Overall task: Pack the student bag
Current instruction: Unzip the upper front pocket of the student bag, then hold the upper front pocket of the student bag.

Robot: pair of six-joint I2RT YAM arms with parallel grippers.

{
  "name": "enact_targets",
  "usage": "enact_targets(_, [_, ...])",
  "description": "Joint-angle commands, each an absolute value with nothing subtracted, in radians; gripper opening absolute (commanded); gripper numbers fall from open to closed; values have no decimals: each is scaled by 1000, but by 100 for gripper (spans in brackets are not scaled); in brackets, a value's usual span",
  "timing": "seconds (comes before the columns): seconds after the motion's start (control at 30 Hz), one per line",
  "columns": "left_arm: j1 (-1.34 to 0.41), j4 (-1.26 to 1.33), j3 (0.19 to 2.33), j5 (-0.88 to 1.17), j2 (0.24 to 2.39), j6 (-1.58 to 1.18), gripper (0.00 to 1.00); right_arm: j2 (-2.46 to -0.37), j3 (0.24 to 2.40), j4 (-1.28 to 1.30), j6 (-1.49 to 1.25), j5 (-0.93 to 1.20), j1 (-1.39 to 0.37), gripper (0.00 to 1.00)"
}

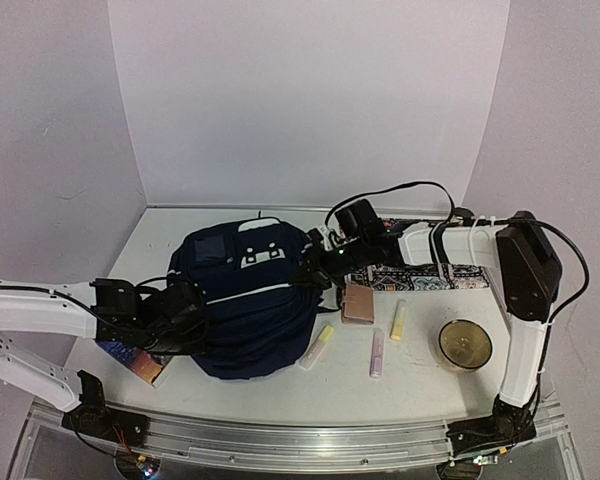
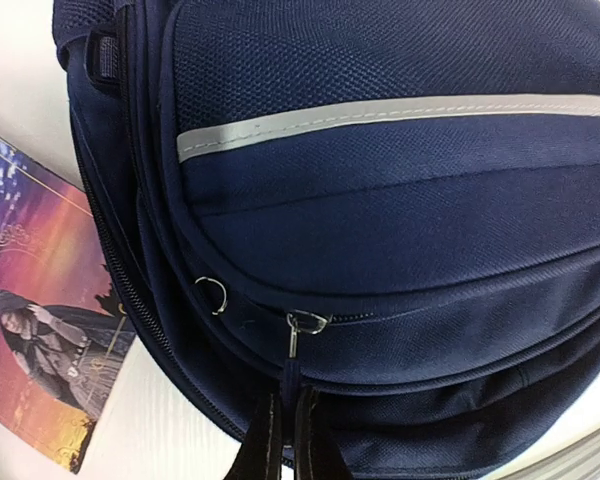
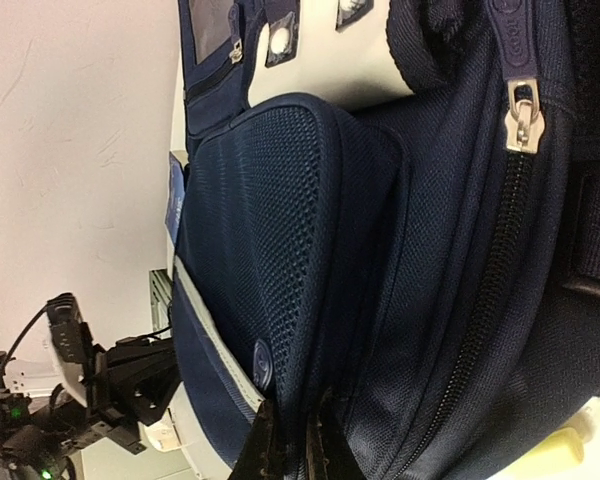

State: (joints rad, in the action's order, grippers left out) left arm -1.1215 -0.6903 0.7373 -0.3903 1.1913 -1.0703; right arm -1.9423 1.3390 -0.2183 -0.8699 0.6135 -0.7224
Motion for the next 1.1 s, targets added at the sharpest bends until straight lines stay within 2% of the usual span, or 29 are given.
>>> enact_targets(0.0, [-1110, -712, 797, -354, 1138, -973, 0, -1981, 1449, -221, -805, 592, -699, 7])
enact_targets(0.2, [-1110, -647, 934, -311, 1179, -850, 0, -1904, 1442, -190, -656, 517, -719, 37])
enact_targets(0.43, [-1109, -606, 1024, -248, 1225, -739, 0, -1689, 1327, -181, -132, 410, -792, 67])
enact_targets(0.63, [-1109, -592, 1057, -205, 1254, -692, 0, -1655, 1316, -179, 234, 376, -886, 71])
enact_targets(0.73, [-1109, -586, 1073, -193, 1272, -682, 0, -1662, 1317, -181, 319, 422, -902, 71])
enact_targets(0.93, [-1109, -579, 1097, -171, 1285, -665, 0, -1730, 1347, -176, 422, 516, -927, 65])
enact_targets(1.07, [-1109, -573, 1103, -156, 1280, -659, 0, -1791, 1374, -162, 469, 523, -928, 57])
